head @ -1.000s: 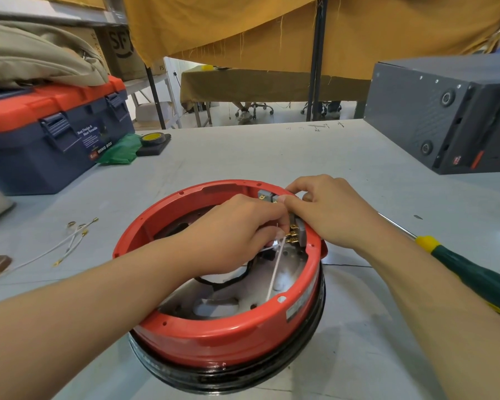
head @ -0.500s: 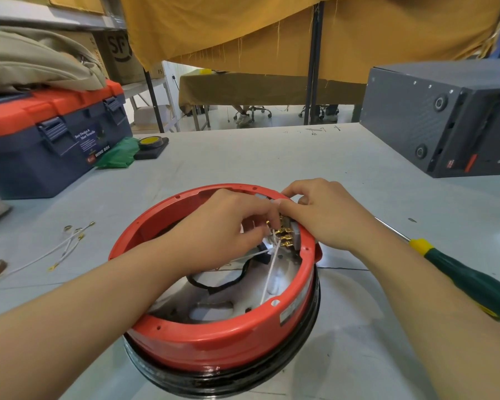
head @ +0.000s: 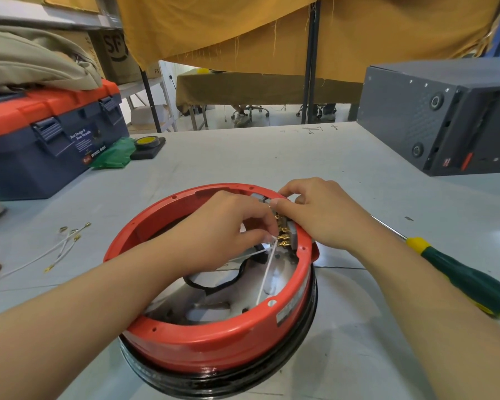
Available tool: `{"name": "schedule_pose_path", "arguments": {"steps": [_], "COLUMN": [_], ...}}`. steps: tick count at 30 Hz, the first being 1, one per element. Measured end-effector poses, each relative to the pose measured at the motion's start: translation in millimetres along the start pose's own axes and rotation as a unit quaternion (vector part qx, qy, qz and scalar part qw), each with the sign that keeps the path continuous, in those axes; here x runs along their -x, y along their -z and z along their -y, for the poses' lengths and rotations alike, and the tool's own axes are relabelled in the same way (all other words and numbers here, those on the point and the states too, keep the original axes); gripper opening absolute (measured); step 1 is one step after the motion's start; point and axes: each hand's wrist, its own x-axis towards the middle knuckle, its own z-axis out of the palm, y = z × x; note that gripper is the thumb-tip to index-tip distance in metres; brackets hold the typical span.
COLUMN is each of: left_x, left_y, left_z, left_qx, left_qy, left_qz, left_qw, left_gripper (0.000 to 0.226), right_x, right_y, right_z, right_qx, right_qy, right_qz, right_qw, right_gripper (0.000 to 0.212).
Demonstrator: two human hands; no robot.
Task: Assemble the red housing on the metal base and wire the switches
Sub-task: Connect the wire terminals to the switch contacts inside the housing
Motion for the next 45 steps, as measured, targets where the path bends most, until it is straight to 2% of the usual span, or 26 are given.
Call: {"name": "schedule_pose_path", "arguments": {"steps": [14,19,26,28,30,32,36,40,42,45], "left_x": [2.0,2.2,13.0,24.4,39.7,56.6,93.1,127.7,141.6,156.7], "left_y": [1.7,4.0,37.9,47.6,53.6,56.7,60.9,61.3,58.9,49.6], "left_z": [-0.9,-3.5,1.7,9.6,21.0,34.7,64.1,95.7,108.8,121.1], "left_qx": [-0.024,0.025,0.031,-0.013,-0.061,-0.042,0.068,0.013,-0.035,-0.105], "left_qy": [-0.011,0.035,0.101,0.126,0.155,0.191,0.289,0.343,0.363,0.393], "left_qz": [-0.026,-0.066,-0.069,-0.097,-0.123,-0.143,-0.165,-0.171,-0.151,-0.060], "left_qw": [0.999,0.997,0.992,0.987,0.978,0.970,0.940,0.923,0.919,0.912], "left_gripper": [0.016,0.016,0.011,0.012,0.020,0.024,0.020,0.022,0.029,0.045], "right_x": [-0.4,-0.7,-0.9,0.0,1.9,2.4,2.3,2.6,2.1,2.5], "right_y": [-0.9,-0.3,0.4,0.7,-0.5,-3.8,-12.5,-19.0,-20.9,-21.7], "right_z": [-0.1,-0.1,0.6,0.5,1.1,1.9,4.4,5.6,6.5,8.5], "right_qx": [-0.002,0.004,0.013,-0.018,-0.103,-0.176,-0.255,-0.315,-0.324,-0.336], "right_qy": [-0.001,-0.004,0.009,0.009,-0.008,-0.029,-0.051,-0.064,-0.069,-0.070], "right_qz": [-0.013,-0.023,-0.032,-0.027,-0.002,0.015,0.010,0.010,0.006,0.003], "right_qw": [1.000,1.000,0.999,0.999,0.995,0.984,0.966,0.947,0.943,0.939], "right_gripper": [0.022,0.021,0.020,0.018,0.015,0.013,0.011,0.011,0.012,0.011]}}
